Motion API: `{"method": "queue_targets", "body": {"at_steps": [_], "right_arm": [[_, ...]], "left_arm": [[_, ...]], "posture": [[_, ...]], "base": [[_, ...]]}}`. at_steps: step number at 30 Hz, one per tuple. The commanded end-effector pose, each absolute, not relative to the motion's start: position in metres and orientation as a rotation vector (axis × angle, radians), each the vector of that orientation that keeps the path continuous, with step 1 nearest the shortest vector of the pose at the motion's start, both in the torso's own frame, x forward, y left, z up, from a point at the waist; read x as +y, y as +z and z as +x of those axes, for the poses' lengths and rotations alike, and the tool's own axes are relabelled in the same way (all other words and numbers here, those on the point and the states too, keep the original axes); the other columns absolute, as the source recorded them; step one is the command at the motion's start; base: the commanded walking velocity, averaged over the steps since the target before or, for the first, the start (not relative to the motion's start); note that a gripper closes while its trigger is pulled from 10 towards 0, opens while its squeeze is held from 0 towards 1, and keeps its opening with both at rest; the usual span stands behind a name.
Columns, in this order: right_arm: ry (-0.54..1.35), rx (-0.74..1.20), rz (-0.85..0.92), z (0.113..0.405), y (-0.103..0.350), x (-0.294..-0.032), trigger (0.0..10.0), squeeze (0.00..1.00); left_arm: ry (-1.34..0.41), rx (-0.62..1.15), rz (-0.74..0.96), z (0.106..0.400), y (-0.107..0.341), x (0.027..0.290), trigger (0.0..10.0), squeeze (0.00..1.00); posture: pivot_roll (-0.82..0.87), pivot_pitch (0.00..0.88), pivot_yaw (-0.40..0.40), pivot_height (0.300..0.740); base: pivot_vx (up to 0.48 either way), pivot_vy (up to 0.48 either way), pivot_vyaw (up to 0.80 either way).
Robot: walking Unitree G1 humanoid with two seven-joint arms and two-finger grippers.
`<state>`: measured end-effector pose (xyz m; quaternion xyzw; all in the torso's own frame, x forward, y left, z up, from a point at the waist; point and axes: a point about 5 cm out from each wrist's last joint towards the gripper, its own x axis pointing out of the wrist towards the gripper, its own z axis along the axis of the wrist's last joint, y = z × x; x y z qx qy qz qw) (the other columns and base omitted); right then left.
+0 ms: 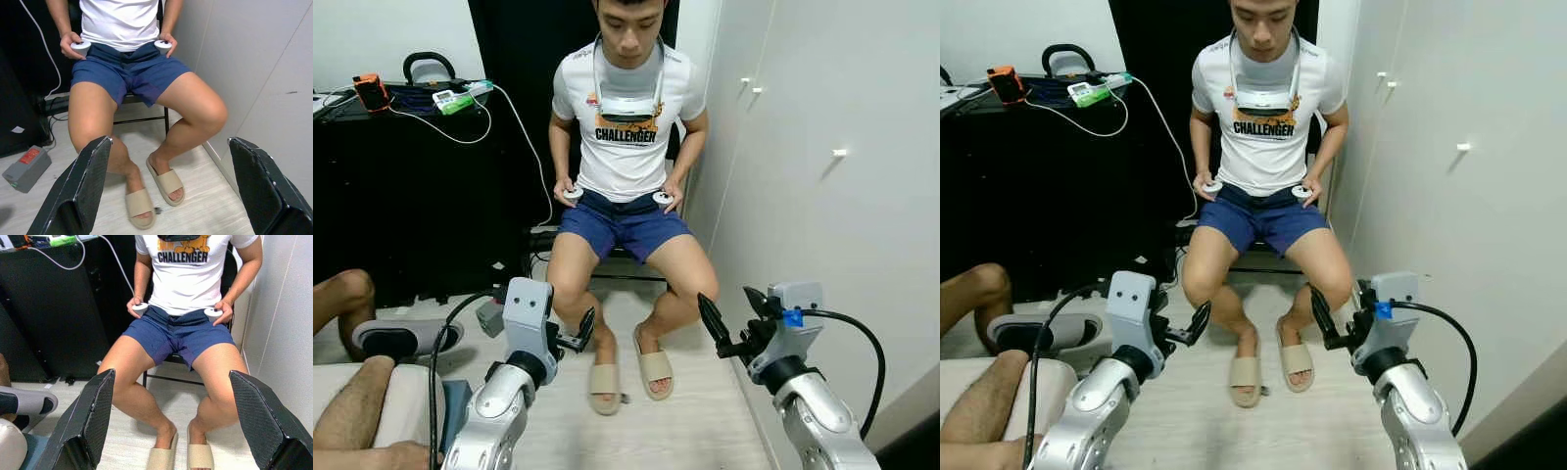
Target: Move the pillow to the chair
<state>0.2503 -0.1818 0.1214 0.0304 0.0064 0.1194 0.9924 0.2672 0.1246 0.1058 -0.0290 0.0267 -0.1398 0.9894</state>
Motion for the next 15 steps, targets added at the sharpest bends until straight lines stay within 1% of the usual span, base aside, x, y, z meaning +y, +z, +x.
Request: {"method": "queue_targets", "body": {"at_steps": [1,15], "right_arm": [[0.232,0.016,0.049,0.2469,0.1203,-0.1835,10.0,0.00],[0.250,0.014,0.053,0.2535,0.1210,-0.1757,10.0,0.00]], "left_arm": [[-0.298,0.062,-0.065,0.2672,0.1031,0.1214,10.0,0.00],[-0.278,0.076,-0.064,0.2679,0.1006,0.1279,10.0,0.00]], "posture": [[-0.07,0.000,0.016,0.735],[-0.04,0.000,0.011,0.735]], "base": [[0.000,0.000,0.00],[0.000,0.000,0.00]]}}
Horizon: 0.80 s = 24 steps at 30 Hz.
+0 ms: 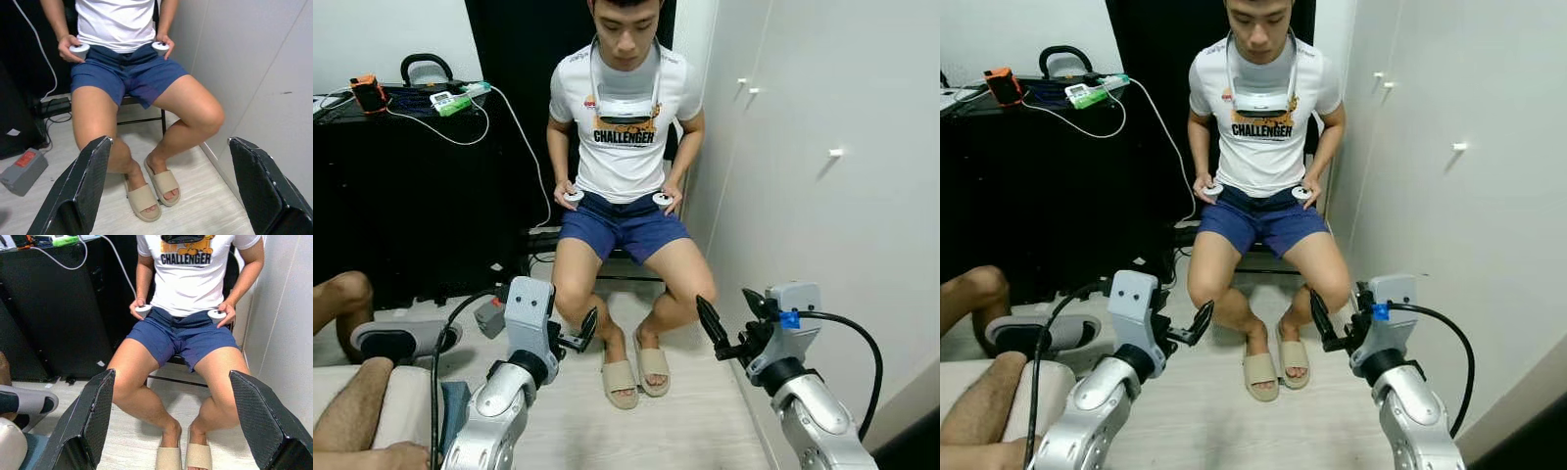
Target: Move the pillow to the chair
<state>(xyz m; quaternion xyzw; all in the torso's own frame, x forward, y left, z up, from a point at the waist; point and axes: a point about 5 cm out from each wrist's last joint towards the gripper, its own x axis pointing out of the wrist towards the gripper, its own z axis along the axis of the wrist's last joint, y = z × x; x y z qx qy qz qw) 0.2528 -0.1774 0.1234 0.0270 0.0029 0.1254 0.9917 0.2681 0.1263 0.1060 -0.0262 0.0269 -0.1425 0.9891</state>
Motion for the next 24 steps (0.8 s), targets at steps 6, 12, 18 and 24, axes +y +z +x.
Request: {"method": "queue_targets", "body": {"at_steps": [6,12,18,24], "right_arm": [[0.255,0.014,0.049,0.254,0.122,-0.176,10.0,0.00],[0.252,0.015,0.043,0.253,0.123,-0.180,10.0,0.00],[0.240,0.003,0.062,0.251,0.126,-0.185,10.0,0.00],[0.234,-0.008,0.089,0.249,0.129,-0.187,10.0,0.00]], "left_arm": [[-0.267,0.080,-0.072,0.268,0.100,0.128,10.0,0.00],[-0.277,0.069,-0.077,0.267,0.103,0.123,10.0,0.00],[-0.283,0.056,-0.079,0.267,0.105,0.122,10.0,0.00],[-0.287,0.054,-0.083,0.268,0.106,0.122,10.0,0.00]], "posture": [[-0.05,0.000,0.006,0.735],[-0.05,0.001,0.005,0.735],[-0.06,0.007,0.010,0.735],[-0.07,0.007,0.015,0.735]], "base": [[0.000,0.000,0.00],[0.000,0.000,0.00],[0.000,0.000,0.00],[0.000,0.000,0.00]]}}
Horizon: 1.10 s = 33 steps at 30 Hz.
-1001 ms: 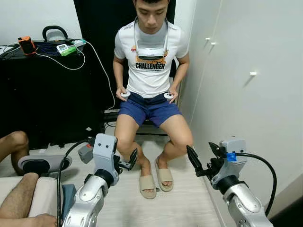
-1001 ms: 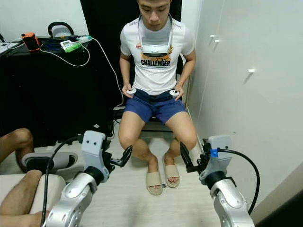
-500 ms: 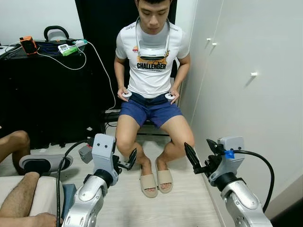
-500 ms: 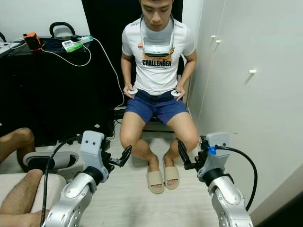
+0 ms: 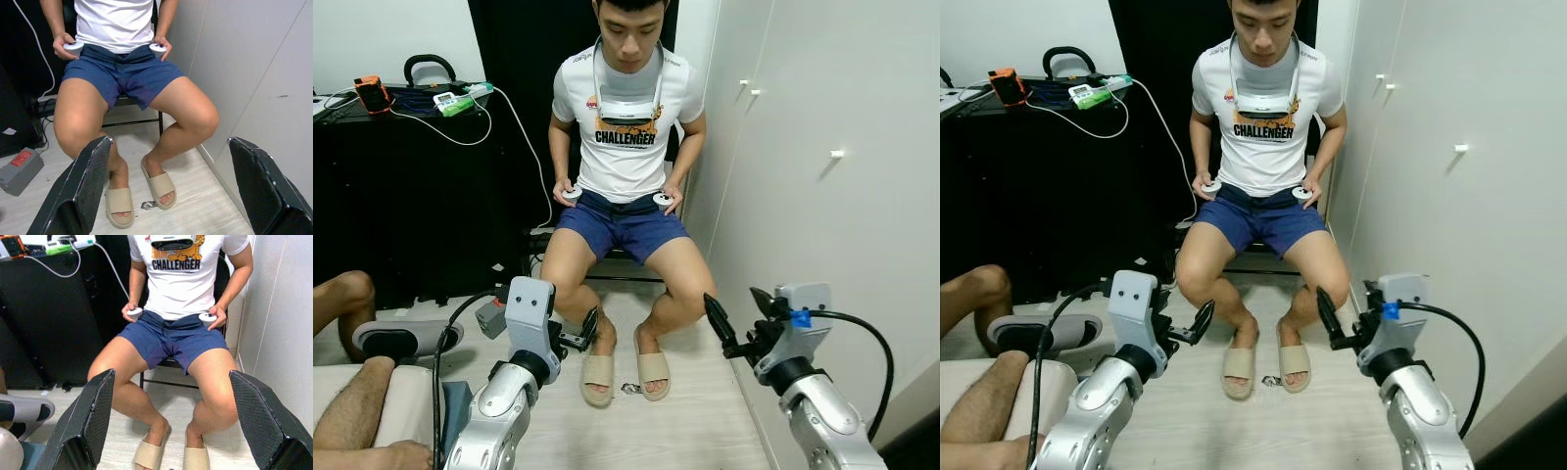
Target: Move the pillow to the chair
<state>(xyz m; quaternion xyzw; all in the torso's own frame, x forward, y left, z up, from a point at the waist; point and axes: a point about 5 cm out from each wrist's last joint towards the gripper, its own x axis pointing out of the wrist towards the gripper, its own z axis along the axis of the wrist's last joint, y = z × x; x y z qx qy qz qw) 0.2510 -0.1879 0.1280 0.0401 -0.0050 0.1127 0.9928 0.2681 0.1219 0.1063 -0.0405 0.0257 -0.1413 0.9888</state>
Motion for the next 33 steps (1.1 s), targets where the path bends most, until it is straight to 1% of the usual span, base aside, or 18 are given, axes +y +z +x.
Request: {"method": "queue_targets", "body": {"at_steps": [1,8,10,12,14,25,33], "right_arm": [[0.234,-0.009,0.091,0.249,0.129,-0.187,10.0,0.00],[0.237,0.010,0.071,0.249,0.123,-0.182,10.0,0.00],[0.250,0.023,0.061,0.249,0.119,-0.175,10.0,0.00],[0.250,0.023,0.061,0.249,0.119,-0.175,10.0,0.00],[0.255,0.017,0.075,0.249,0.121,-0.173,10.0,0.00],[0.243,0.007,0.077,0.253,0.125,-0.181,10.0,0.00],[0.247,0.011,0.064,0.251,0.123,-0.178,10.0,0.00]], "left_arm": [[-0.288,0.056,-0.083,0.269,0.106,0.122,10.0,0.00],[-0.285,0.073,-0.081,0.271,0.103,0.124,10.0,0.00],[-0.275,0.087,-0.077,0.269,0.102,0.130,10.0,0.00],[-0.275,0.087,-0.077,0.269,0.102,0.130,10.0,0.00],[-0.267,0.096,-0.072,0.265,0.101,0.135,10.0,0.00],[-0.271,0.089,-0.076,0.271,0.100,0.126,10.0,0.00],[-0.267,0.089,-0.080,0.268,0.100,0.128,10.0,0.00]], "posture": [[-0.07,0.003,0.016,0.735],[-0.06,0.008,0.027,0.735],[-0.04,0.020,0.033,0.735],[-0.04,0.020,0.033,0.735],[-0.04,0.020,0.029,0.735],[-0.05,0.000,0.014,0.735],[-0.05,0.000,0.009,0.735]], "base": [[0.000,0.000,0.00],[0.000,0.000,0.00],[0.000,0.000,0.00],[0.000,0.000,0.00],[0.000,0.000,0.00],[0.000,0.000,0.00],[0.000,0.000,0.00]]}}
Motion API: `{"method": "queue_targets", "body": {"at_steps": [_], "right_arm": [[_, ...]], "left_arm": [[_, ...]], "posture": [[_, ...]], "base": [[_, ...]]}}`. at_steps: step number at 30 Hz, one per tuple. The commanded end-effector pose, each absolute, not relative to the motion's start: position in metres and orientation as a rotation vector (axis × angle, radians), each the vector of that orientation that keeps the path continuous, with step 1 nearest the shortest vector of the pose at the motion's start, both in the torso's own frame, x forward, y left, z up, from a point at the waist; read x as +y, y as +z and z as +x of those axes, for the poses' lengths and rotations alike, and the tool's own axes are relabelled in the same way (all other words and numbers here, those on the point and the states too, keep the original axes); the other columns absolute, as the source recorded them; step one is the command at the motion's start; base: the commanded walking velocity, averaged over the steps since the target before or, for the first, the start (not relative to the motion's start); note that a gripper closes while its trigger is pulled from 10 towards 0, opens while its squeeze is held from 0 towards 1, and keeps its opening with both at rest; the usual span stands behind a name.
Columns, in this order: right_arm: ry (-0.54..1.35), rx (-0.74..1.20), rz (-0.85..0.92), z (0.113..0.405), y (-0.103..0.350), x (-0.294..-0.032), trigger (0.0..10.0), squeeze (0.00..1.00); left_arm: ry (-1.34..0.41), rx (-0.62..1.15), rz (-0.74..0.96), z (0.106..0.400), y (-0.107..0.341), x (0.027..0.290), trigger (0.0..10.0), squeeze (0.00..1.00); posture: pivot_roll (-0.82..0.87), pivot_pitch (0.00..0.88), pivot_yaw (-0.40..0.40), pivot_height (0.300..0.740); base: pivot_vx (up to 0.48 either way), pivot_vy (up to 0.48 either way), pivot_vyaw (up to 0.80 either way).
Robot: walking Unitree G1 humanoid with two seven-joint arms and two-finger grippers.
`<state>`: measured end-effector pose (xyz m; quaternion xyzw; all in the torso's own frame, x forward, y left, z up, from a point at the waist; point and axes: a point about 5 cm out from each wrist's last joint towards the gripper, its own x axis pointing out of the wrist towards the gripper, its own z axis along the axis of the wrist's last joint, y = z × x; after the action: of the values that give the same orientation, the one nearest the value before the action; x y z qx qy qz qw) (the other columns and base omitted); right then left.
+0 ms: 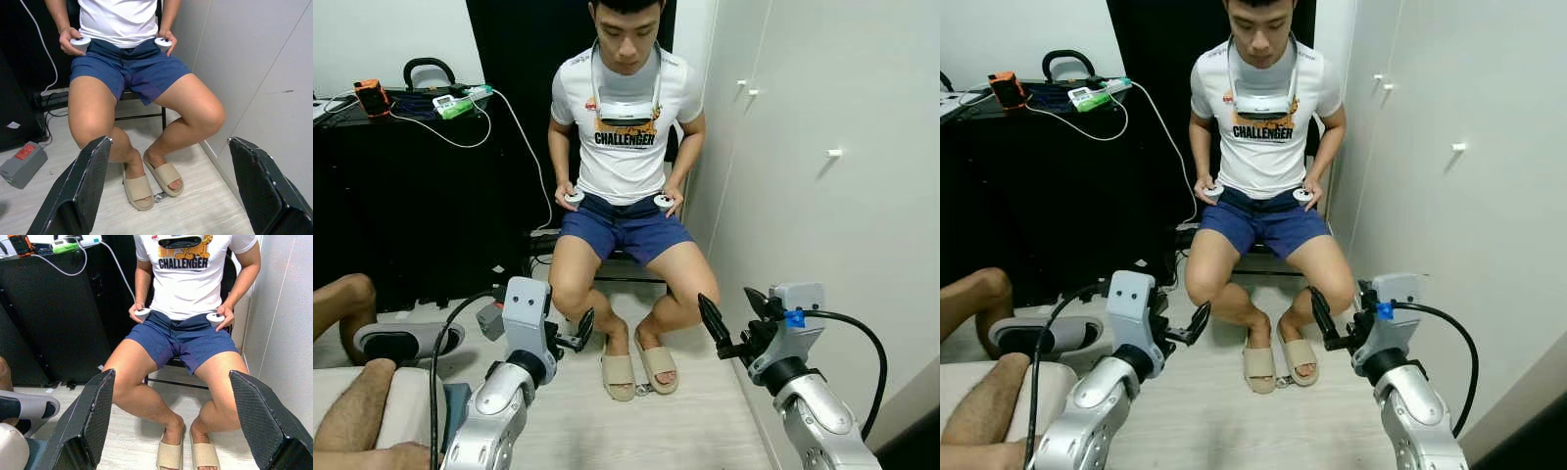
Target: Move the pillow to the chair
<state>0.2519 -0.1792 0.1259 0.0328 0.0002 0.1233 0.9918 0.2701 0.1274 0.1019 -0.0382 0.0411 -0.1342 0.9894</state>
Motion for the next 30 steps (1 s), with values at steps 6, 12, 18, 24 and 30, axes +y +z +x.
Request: {"method": "queue_targets", "body": {"at_steps": [6,12,18,24,30], "right_arm": [[0.254,0.014,0.058,0.251,0.122,-0.176,10.0,0.00],[0.258,0.016,0.056,0.251,0.121,-0.174,10.0,0.00],[0.259,-0.002,0.076,0.254,0.127,-0.176,10.0,0.00],[0.250,-0.003,0.075,0.253,0.128,-0.180,10.0,0.00],[0.238,0.007,0.067,0.250,0.126,-0.185,10.0,0.00]], "left_arm": [[-0.265,0.091,-0.080,0.268,0.100,0.129,10.0,0.00],[-0.261,0.092,-0.077,0.266,0.100,0.131,10.0,0.00],[-0.244,0.091,-0.080,0.267,0.099,0.132,10.0,0.00],[-0.256,0.090,-0.087,0.270,0.100,0.128,10.0,0.00],[-0.270,0.087,-0.091,0.271,0.101,0.124,10.0,0.00]], "posture": [[-0.05,0.000,0.007,0.735],[-0.04,0.000,0.004,0.735],[-0.04,0.000,0.005,0.735],[-0.06,0.005,0.013,0.735],[-0.06,0.007,0.010,0.735]], "base": [[0.000,0.000,0.00],[0.000,0.000,0.00],[0.000,0.000,0.00],[0.000,0.000,0.00],[0.000,0.000,0.00]]}}
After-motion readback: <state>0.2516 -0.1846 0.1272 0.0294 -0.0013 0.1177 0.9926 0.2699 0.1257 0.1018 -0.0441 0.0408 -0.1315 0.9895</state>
